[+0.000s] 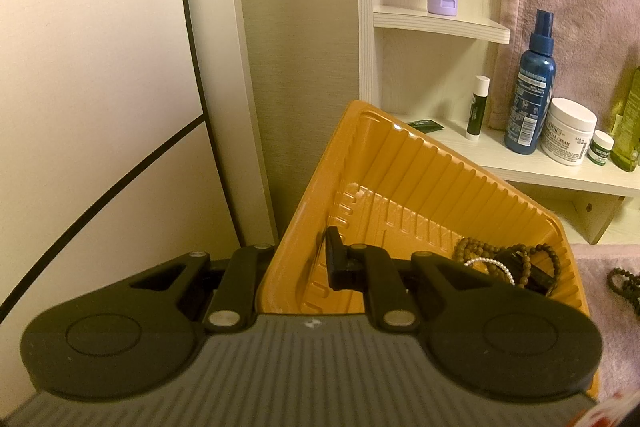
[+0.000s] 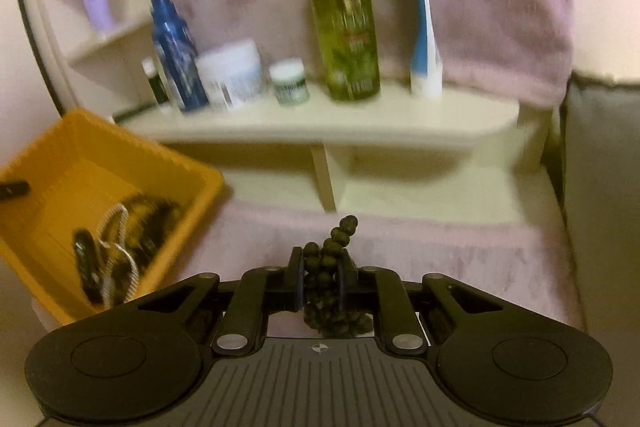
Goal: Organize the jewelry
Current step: 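Lift the dark bead strand and carry it over the orange tray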
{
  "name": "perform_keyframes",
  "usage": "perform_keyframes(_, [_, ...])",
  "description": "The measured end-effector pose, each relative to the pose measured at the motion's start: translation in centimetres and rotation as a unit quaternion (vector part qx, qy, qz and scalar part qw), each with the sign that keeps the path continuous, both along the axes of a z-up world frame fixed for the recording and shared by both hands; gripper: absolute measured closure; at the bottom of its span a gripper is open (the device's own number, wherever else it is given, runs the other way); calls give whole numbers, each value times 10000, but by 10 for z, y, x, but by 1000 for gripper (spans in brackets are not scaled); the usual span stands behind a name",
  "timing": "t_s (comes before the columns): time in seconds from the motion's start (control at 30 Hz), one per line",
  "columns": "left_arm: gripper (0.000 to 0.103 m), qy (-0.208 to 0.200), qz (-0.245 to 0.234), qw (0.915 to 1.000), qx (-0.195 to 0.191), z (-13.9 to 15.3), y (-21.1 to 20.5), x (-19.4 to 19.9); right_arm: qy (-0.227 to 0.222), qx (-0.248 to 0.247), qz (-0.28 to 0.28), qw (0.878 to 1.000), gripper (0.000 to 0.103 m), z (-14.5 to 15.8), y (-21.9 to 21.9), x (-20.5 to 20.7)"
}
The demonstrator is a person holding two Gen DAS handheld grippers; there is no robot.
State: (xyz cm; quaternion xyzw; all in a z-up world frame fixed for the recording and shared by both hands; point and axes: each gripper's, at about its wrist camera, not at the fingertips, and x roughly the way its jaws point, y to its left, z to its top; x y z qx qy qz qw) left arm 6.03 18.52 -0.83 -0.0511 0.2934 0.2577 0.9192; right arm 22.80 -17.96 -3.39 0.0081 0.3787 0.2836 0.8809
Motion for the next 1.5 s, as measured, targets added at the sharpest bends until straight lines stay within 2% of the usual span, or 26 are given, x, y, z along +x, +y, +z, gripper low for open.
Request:
perform_keyframes(0.37, [90, -33, -6, 10000, -12, 1, 0, -1, -586, 467, 119, 9971, 88, 78, -3, -7])
perform_keyframes(0.7, [90, -66, -18, 10000, -24, 2, 1, -4, -834, 709, 294, 9935, 88, 118, 6, -8])
perform_keyframes(1.03, [90, -91, 0, 9999, -72, 2, 2, -5, -1123, 1060, 722, 9854, 88, 169, 35, 1])
perform_keyframes(1.27, [90, -92, 4, 9999, -82, 2, 2, -6, -1145, 1287, 1111, 9788, 88, 182, 67, 1])
perform_keyframes(1.5, [90, -98, 5, 9999, -94, 2, 2, -6, -999, 1413, 1495, 9735, 88, 174, 113, 3])
